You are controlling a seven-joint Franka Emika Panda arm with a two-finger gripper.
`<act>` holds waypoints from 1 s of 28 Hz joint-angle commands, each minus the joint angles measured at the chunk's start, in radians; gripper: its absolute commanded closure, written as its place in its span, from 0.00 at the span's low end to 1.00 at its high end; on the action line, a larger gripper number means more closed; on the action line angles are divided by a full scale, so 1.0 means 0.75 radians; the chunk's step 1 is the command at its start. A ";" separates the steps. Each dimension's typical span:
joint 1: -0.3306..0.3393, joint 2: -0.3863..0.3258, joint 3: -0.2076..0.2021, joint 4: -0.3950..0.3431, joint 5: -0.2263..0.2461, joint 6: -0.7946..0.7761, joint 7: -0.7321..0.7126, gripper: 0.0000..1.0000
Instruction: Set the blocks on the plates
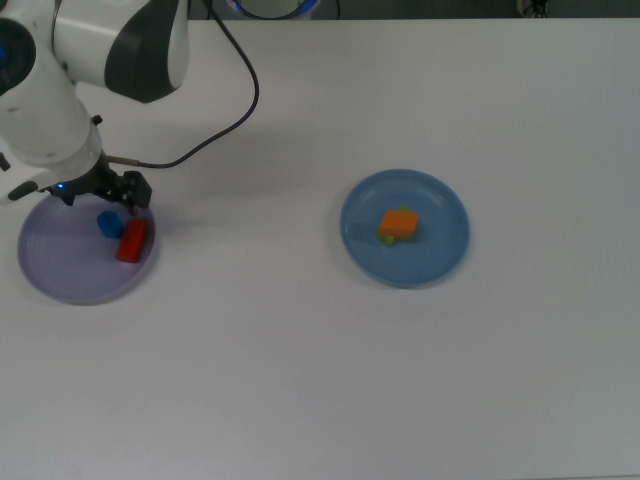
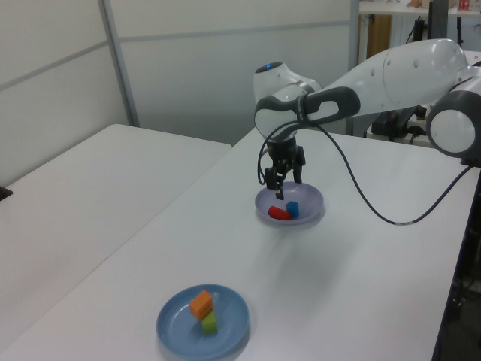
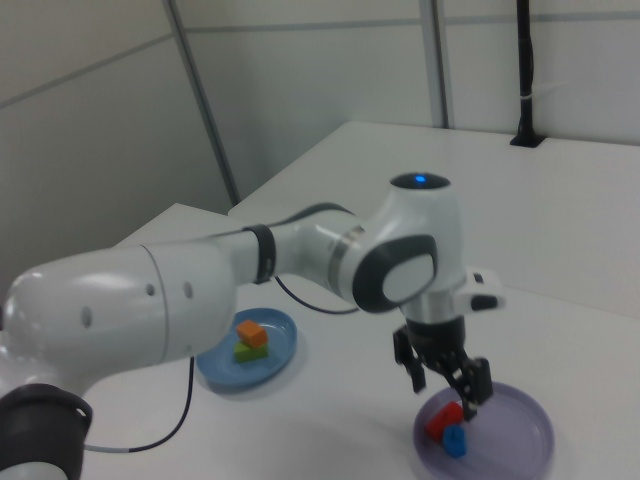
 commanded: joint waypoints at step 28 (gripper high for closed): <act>0.374 -0.622 0.018 -0.023 0.124 -0.565 0.390 0.00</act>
